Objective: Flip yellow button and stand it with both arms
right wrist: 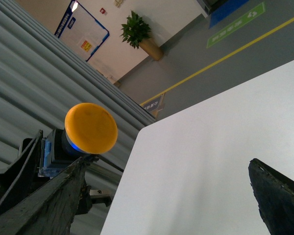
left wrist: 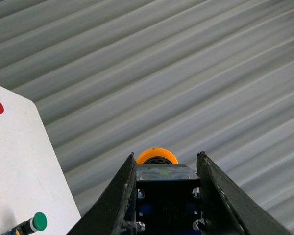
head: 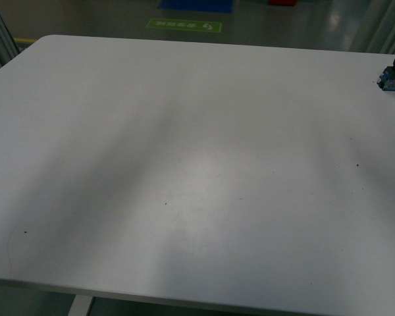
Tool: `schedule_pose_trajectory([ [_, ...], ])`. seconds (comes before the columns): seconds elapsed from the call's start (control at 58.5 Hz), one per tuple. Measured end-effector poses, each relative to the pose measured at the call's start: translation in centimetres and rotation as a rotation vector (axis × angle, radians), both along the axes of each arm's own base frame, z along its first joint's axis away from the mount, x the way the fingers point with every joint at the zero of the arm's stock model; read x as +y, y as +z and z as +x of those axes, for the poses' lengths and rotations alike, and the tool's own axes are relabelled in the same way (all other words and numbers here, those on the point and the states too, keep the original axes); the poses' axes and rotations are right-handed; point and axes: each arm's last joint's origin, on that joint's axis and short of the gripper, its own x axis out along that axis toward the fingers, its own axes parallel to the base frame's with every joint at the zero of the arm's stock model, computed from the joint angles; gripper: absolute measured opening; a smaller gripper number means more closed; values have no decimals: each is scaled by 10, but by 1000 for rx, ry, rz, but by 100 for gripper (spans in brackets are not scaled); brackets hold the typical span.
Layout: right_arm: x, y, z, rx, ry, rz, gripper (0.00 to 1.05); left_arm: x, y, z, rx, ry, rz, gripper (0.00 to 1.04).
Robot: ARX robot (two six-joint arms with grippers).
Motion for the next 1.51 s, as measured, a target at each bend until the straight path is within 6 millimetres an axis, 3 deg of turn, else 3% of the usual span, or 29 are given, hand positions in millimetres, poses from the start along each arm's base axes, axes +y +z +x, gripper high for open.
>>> schedule_pose_trajectory([
  [0.359,33,36,13,-53,70,31,97,0,0,0,11,-5,-7,31],
  [1.197,76,32,35,-14,116,-11,97,2,0,1,15,0,-9,31],
  [1.3,78,31,38,-14,115,-11,82,2,0,1,15,0,-9,31],
  [1.454,82,34,46,-8,107,23,49,5,0,2,70,1,-53,30],
  [1.505,82,34,47,-8,111,23,46,6,0,3,104,-3,-80,30],
])
